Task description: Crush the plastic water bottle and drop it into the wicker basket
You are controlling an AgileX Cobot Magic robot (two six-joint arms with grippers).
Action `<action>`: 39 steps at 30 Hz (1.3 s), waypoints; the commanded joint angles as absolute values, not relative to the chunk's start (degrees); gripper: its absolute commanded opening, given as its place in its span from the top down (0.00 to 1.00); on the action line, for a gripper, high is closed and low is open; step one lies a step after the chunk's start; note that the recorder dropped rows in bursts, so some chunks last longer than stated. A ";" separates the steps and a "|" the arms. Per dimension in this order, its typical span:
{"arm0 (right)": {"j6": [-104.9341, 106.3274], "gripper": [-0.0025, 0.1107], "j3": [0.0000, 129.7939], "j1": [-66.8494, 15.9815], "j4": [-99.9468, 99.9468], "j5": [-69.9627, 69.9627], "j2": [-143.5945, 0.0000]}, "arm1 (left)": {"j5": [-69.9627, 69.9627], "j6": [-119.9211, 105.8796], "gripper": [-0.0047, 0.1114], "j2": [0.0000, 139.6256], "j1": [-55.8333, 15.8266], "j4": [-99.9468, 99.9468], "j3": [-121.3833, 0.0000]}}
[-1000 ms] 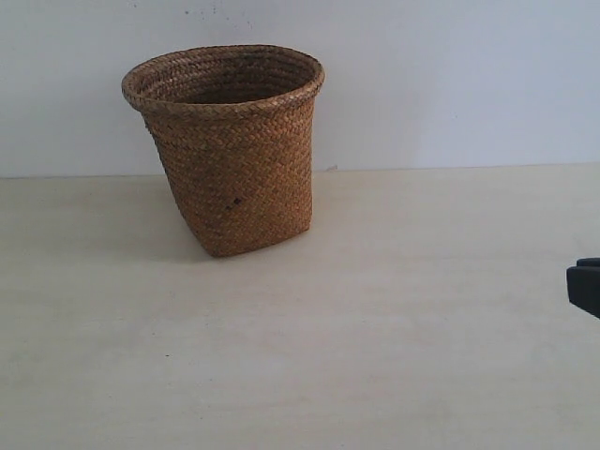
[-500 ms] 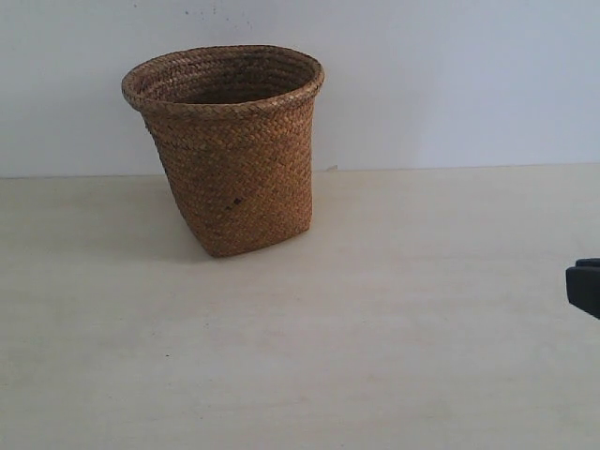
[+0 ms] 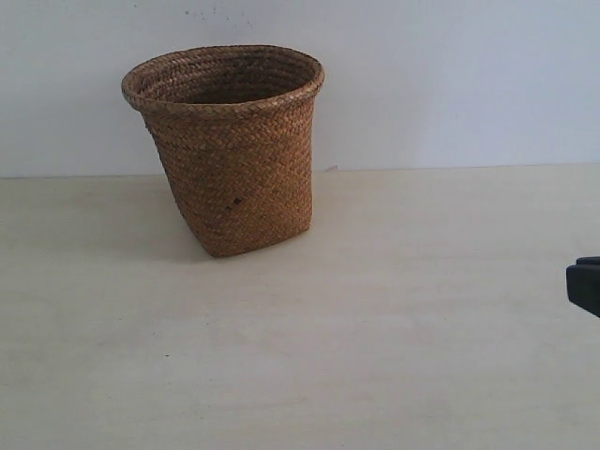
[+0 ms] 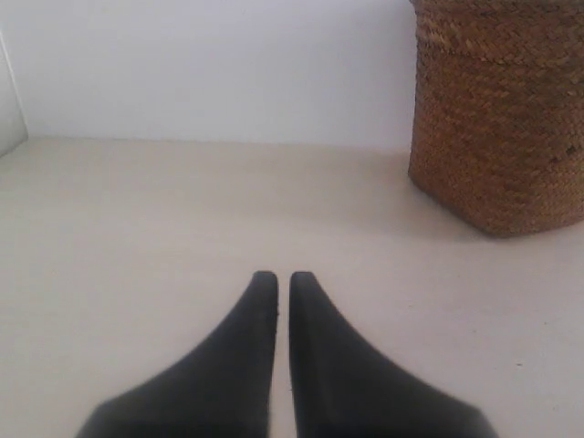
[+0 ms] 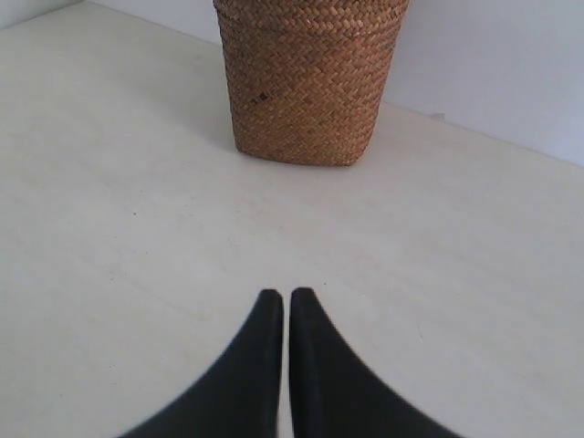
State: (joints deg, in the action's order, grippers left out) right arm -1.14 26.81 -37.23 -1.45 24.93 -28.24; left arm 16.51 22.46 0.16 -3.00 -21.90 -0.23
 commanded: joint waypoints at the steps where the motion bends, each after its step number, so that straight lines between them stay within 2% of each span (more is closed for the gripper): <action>1: -1.15 0.98 26.70 -37.17 -1.83 24.38 -28.00 | 17.01 22.28 0.92 0.00 -2.89 -11.00 0.00; 6: -1.15 0.98 26.70 -37.17 -1.83 24.38 -28.00 | 16.56 20.71 0.92 0.00 -2.89 3.46 0.00; 13: -1.15 0.98 26.70 -37.17 -1.83 24.38 -28.00 | 16.45 -8.60 0.92 0.00 -2.89 4.30 0.00; 26: -1.15 0.98 26.70 -37.17 -1.83 24.38 -28.00 | 16.50 0.49 0.92 0.00 -2.89 7.11 0.00; 39: -1.15 0.98 26.70 -37.17 -1.83 24.38 -28.00 | 16.93 -0.46 0.92 0.00 -2.89 7.11 0.00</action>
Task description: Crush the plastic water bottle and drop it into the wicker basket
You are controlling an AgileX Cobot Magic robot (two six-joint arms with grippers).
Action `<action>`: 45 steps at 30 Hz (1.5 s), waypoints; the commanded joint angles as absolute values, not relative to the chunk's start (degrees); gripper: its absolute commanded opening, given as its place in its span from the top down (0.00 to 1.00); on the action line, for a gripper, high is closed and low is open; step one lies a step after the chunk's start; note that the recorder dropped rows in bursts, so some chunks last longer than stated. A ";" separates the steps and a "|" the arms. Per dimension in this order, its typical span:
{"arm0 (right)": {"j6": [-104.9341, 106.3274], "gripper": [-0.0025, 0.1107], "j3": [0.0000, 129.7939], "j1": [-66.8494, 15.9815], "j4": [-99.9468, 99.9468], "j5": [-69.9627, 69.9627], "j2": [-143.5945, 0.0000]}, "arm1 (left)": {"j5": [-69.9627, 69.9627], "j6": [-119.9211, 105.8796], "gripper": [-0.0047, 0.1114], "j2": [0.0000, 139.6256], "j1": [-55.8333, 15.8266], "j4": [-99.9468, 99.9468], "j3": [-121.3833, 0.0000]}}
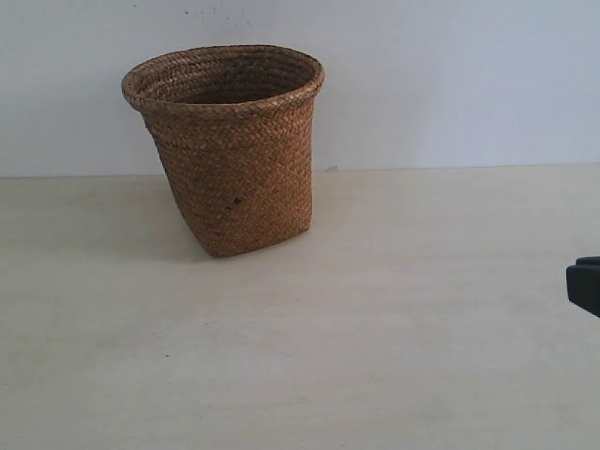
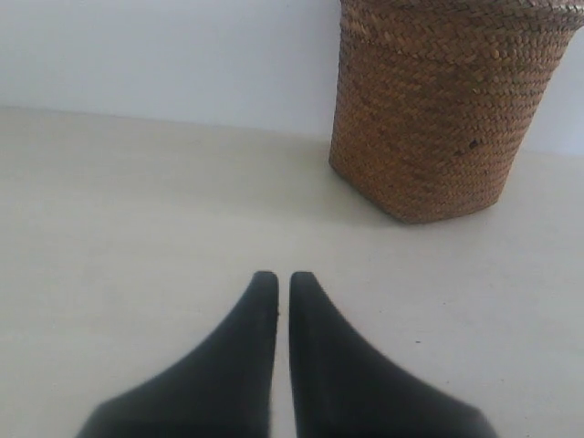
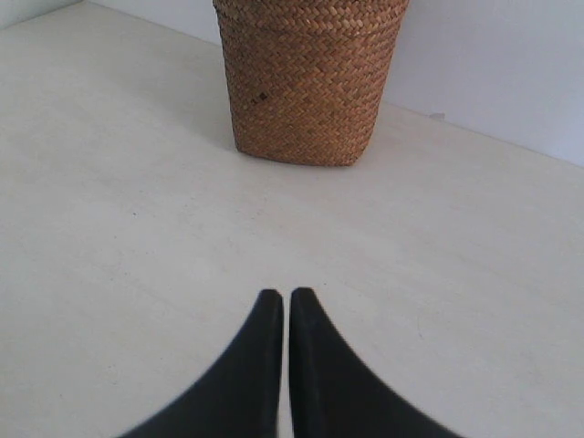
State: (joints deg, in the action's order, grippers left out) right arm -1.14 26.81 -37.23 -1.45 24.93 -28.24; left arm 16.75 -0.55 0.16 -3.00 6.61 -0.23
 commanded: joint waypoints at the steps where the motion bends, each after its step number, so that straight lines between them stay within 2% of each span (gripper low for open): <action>1: -1.15 0.98 26.70 -37.17 -1.83 24.38 -28.00 | 16.93 -0.46 0.92 0.00 -2.89 7.11 0.00; 45: -1.15 0.98 26.70 -37.17 -1.83 23.75 -28.00 | 17.07 -0.94 0.92 0.00 -1.19 6.62 0.00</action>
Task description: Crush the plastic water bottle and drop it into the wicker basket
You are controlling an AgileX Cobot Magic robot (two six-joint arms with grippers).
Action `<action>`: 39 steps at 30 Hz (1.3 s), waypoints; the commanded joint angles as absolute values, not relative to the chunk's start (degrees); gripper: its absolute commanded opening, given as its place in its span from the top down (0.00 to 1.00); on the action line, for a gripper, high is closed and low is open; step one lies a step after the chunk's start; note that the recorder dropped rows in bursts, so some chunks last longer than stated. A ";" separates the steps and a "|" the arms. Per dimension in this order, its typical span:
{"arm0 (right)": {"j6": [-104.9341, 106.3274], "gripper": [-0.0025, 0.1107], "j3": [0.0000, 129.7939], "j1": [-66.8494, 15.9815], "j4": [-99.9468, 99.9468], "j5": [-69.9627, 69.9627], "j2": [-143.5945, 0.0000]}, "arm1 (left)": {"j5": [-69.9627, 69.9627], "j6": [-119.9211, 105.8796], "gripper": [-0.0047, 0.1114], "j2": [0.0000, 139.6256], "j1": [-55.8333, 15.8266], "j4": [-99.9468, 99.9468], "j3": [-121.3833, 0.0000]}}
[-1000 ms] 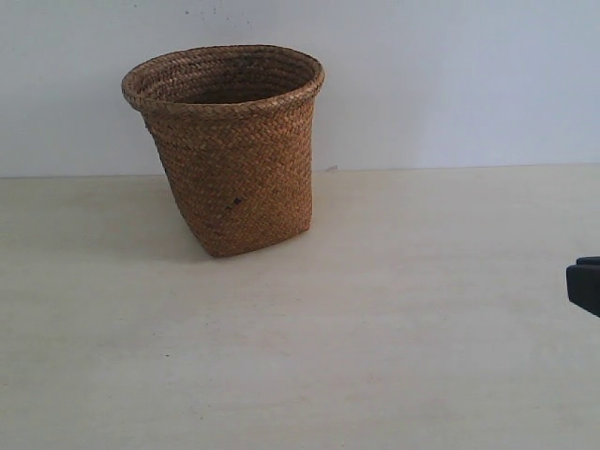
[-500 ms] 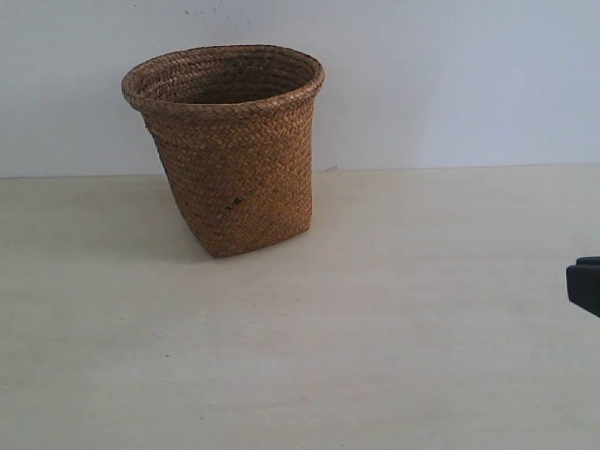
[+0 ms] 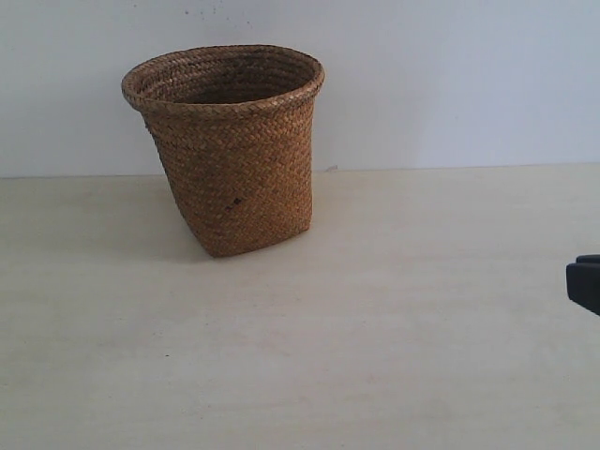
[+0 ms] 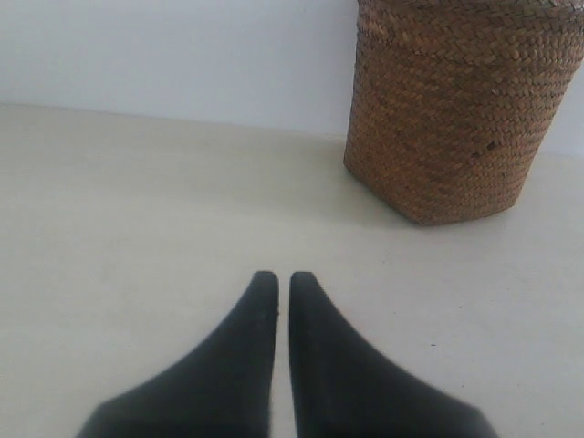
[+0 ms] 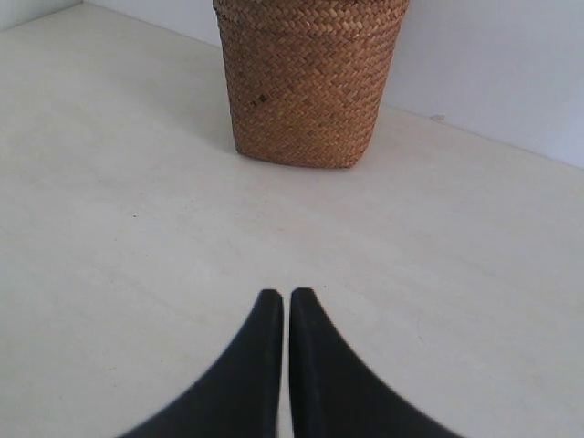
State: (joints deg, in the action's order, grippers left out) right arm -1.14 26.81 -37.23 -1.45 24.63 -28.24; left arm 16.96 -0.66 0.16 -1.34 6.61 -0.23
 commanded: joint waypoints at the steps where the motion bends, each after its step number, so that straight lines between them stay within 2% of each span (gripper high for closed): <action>1: -1.15 0.98 26.70 -37.17 -1.83 23.75 -28.00 | 17.07 -0.94 0.92 0.00 -1.19 6.62 0.00; 11: -0.98 0.98 26.70 -37.17 -2.05 23.75 -24.86 | 17.07 -0.94 0.92 0.00 -1.19 6.62 0.00; 21: 1.23 0.98 26.70 -36.10 -2.27 23.75 -1.34 | 17.07 -0.94 0.92 0.00 -1.19 6.62 0.00; 26: 6.64 0.98 26.34 -28.76 -3.64 23.33 0.00 | 16.83 -0.94 0.92 0.00 -1.19 6.62 0.00; 32: 10.55 0.98 22.33 -14.14 -3.73 22.15 0.00 | 16.83 -0.94 0.92 0.00 -1.19 6.62 0.00; 36: 10.22 0.98 16.95 -5.20 -2.60 18.09 0.00 | 16.83 -0.94 0.92 0.00 -1.19 6.62 0.00; 39: 9.41 0.98 11.81 -1.67 0.00 11.23 0.00 | 16.83 -0.94 0.92 0.00 -1.19 6.62 0.00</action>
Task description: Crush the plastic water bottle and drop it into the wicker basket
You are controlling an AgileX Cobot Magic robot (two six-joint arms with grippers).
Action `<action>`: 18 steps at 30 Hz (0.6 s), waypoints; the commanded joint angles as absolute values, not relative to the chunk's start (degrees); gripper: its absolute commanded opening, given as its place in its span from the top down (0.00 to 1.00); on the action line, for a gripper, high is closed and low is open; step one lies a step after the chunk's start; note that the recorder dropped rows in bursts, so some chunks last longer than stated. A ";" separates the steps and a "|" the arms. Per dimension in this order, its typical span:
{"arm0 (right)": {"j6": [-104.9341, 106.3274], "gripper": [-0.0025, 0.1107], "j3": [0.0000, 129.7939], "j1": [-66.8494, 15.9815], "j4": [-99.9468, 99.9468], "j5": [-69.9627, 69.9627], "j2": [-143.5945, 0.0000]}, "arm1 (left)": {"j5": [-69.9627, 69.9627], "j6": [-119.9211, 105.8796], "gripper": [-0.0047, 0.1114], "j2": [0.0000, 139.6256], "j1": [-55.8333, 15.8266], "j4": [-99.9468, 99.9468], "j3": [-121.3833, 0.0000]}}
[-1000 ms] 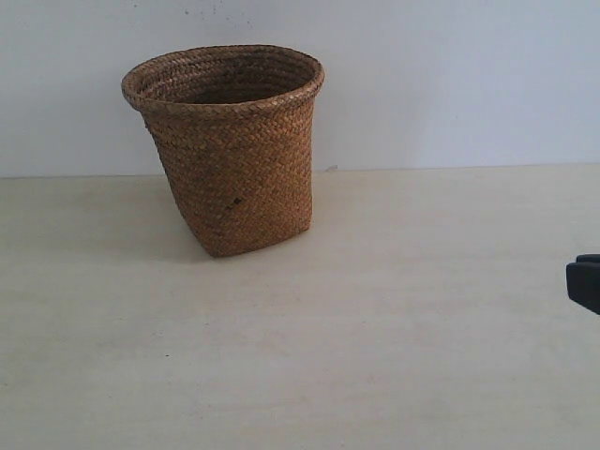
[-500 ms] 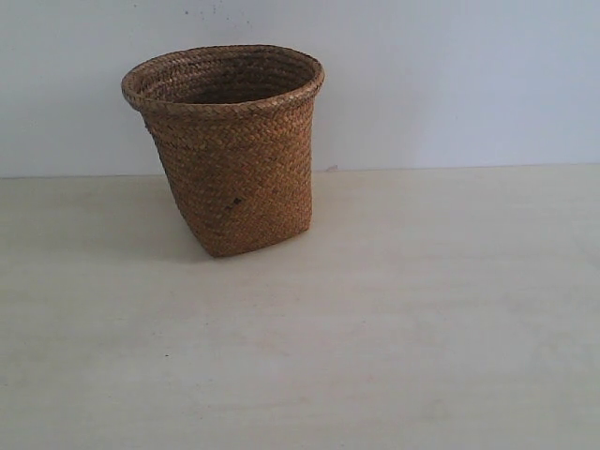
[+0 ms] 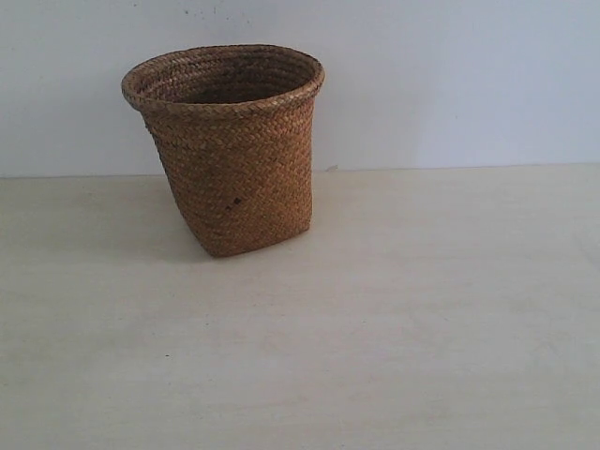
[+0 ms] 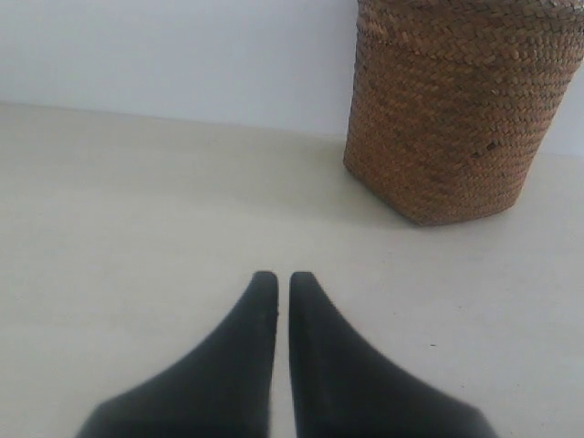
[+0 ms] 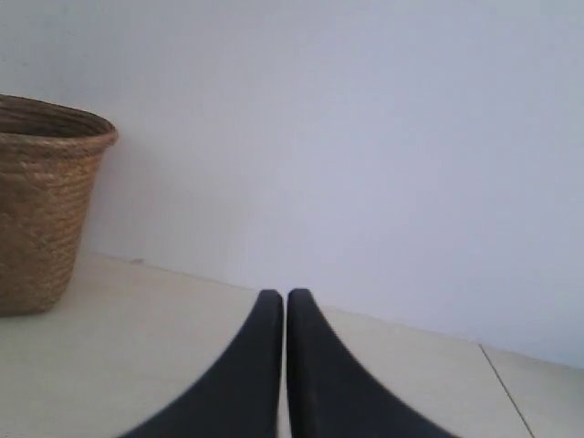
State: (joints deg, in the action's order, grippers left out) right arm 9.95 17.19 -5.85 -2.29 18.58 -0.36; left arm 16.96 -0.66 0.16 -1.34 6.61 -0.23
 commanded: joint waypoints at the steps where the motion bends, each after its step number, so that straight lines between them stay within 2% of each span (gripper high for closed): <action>1: 9.37 0.98 10.41 -1.42 0.60 9.11 0.00 | 16.83 -0.94 0.92 0.00 -1.19 6.62 0.00; 6: 7.30 0.98 3.21 -1.17 1.27 1.45 0.00 | 16.83 -0.94 0.92 0.00 -1.19 6.62 0.00; 18: 0.00 0.98 0.00 -1.17 1.27 5.95 0.00 | 16.83 -0.94 0.92 0.00 -1.19 6.62 0.00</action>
